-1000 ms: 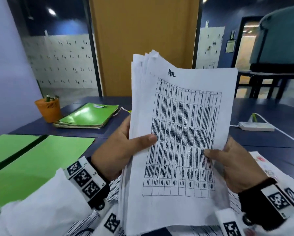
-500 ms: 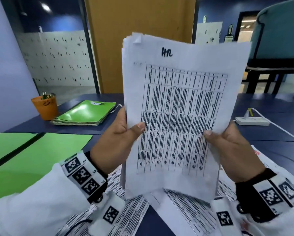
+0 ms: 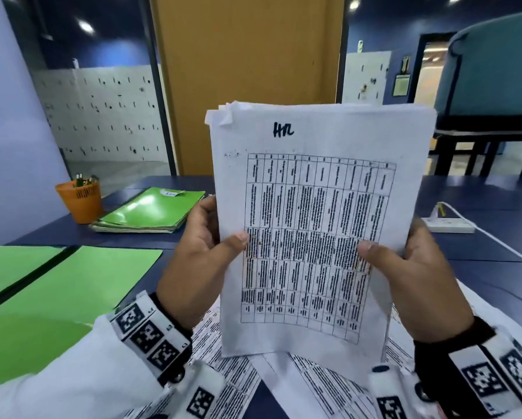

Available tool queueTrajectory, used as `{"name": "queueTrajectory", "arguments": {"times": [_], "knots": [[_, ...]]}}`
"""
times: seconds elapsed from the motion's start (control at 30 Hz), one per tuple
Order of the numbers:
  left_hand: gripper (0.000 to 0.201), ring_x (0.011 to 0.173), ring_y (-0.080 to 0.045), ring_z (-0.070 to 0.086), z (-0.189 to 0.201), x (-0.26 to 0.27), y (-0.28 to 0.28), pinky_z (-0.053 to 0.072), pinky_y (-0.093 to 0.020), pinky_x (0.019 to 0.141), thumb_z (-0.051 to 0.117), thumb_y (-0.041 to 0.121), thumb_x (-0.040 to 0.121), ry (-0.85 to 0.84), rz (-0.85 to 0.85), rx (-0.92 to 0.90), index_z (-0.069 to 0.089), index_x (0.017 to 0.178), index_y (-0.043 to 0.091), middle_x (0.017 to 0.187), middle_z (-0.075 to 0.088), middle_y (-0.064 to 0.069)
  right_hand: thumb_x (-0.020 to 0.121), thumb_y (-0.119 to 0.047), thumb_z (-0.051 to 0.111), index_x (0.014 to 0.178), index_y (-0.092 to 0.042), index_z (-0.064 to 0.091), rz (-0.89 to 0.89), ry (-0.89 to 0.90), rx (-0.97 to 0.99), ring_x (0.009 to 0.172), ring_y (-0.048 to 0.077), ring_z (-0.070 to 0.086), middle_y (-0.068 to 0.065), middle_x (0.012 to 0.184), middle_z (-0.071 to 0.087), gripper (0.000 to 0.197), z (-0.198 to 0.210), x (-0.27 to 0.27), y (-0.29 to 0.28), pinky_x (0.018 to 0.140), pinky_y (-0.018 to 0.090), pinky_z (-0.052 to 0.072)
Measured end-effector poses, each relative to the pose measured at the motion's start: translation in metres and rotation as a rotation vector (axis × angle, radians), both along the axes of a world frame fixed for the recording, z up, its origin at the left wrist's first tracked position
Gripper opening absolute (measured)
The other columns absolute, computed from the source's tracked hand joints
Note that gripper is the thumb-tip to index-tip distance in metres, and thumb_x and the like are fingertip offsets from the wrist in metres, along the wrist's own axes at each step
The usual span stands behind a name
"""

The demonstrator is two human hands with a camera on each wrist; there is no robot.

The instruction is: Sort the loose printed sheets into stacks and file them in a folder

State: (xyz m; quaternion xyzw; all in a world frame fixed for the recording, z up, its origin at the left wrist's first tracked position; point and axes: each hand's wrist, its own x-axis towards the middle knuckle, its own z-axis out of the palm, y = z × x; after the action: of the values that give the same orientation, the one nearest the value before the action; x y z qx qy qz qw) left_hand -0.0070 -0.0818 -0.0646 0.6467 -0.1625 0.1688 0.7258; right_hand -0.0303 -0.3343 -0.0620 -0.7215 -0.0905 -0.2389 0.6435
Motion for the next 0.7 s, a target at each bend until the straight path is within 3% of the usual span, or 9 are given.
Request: {"name": "queueTrajectory", "arguments": {"times": [0.1,0.2,0.27,0.33,0.37,0.43,0.5,0.63,0.7], "knots": [[0.057,0.106,-0.02,0.065,0.005,0.001,-0.001,0.048,-0.055,0.097,0.073,0.007,0.085,-0.03,-0.029,-0.05,0.045,0.135,0.017,0.126,0.067,-0.007,0.09,0.002,0.061,0.121,-0.022,0.05,0.025,-0.078,0.107,0.101,0.021,0.069,0.001,0.108,0.073,0.041,0.005,-0.002,-0.001,0.093,0.041,0.054],[0.059,0.118,-0.029,0.063,0.009,0.001,-0.001,0.047,-0.061,0.105,0.061,0.011,0.088,-0.073,-0.056,-0.059,0.041,0.142,0.022,0.132,0.067,-0.008,0.091,-0.001,0.06,0.114,-0.03,0.052,0.052,-0.117,0.098,0.099,0.013,0.068,-0.007,0.104,0.073,0.038,0.008,0.0,-0.002,0.093,0.036,0.053],[0.054,0.12,-0.022,0.063,0.006,0.001,-0.003,0.045,-0.059,0.111,0.056,0.015,0.092,-0.105,-0.034,-0.003,0.041,0.143,0.022,0.133,0.067,-0.002,0.09,-0.01,0.062,0.11,-0.035,0.049,0.03,-0.121,0.061,0.097,0.009,0.067,-0.012,0.102,0.073,0.035,0.008,0.001,0.0,0.094,0.036,0.052],[0.049,0.12,-0.016,0.064,0.0,0.0,-0.006,0.045,-0.051,0.113,0.054,0.019,0.093,-0.097,-0.028,0.043,0.042,0.141,0.023,0.132,0.068,0.004,0.09,-0.02,0.064,0.106,-0.042,0.043,-0.044,-0.127,-0.01,0.1,0.012,0.067,-0.008,0.108,0.07,0.034,0.006,0.001,0.003,0.094,0.038,0.051],[0.048,0.118,-0.011,0.065,-0.004,-0.001,-0.007,0.047,-0.044,0.111,0.054,0.02,0.093,-0.082,-0.04,0.055,0.044,0.139,0.024,0.129,0.071,0.008,0.091,-0.025,0.064,0.103,-0.044,0.041,-0.09,-0.125,-0.061,0.101,0.011,0.066,-0.007,0.111,0.068,0.032,0.005,0.001,0.004,0.092,0.034,0.05],[0.044,0.115,-0.006,0.066,-0.013,-0.002,-0.008,0.05,-0.033,0.107,0.054,0.02,0.09,-0.048,-0.056,0.079,0.047,0.133,0.027,0.123,0.073,0.014,0.092,-0.029,0.064,0.1,-0.039,0.04,-0.151,-0.096,-0.147,0.096,-0.001,0.062,-0.013,0.108,0.065,0.027,0.006,-0.002,0.005,0.081,0.019,0.046],[0.044,0.122,-0.011,0.065,-0.022,-0.003,-0.007,0.049,-0.034,0.108,0.055,0.019,0.09,-0.009,-0.053,0.08,0.049,0.133,0.027,0.127,0.072,0.01,0.091,-0.027,0.066,0.104,-0.033,0.041,-0.156,-0.03,-0.222,0.086,-0.011,0.059,-0.02,0.101,0.063,0.029,0.004,-0.002,0.003,0.07,0.009,0.04],[0.038,0.117,-0.009,0.067,-0.035,-0.004,-0.006,0.051,-0.029,0.102,0.059,0.009,0.098,0.072,-0.057,0.092,0.049,0.129,0.029,0.122,0.074,0.01,0.088,-0.007,0.061,0.106,-0.016,0.041,-0.149,0.101,-0.325,0.077,0.0,0.057,-0.011,0.091,0.061,0.029,0.002,-0.005,-0.001,0.056,0.01,0.037],[0.035,0.114,-0.013,0.069,-0.037,-0.005,-0.005,0.054,-0.027,0.096,0.054,0.0,0.102,0.133,-0.062,0.058,0.052,0.128,0.024,0.116,0.077,0.008,0.087,-0.006,0.058,0.105,-0.018,0.041,-0.124,0.154,-0.339,0.08,0.008,0.059,-0.004,0.093,0.064,0.028,0.003,-0.007,-0.001,0.063,0.017,0.043]]}}
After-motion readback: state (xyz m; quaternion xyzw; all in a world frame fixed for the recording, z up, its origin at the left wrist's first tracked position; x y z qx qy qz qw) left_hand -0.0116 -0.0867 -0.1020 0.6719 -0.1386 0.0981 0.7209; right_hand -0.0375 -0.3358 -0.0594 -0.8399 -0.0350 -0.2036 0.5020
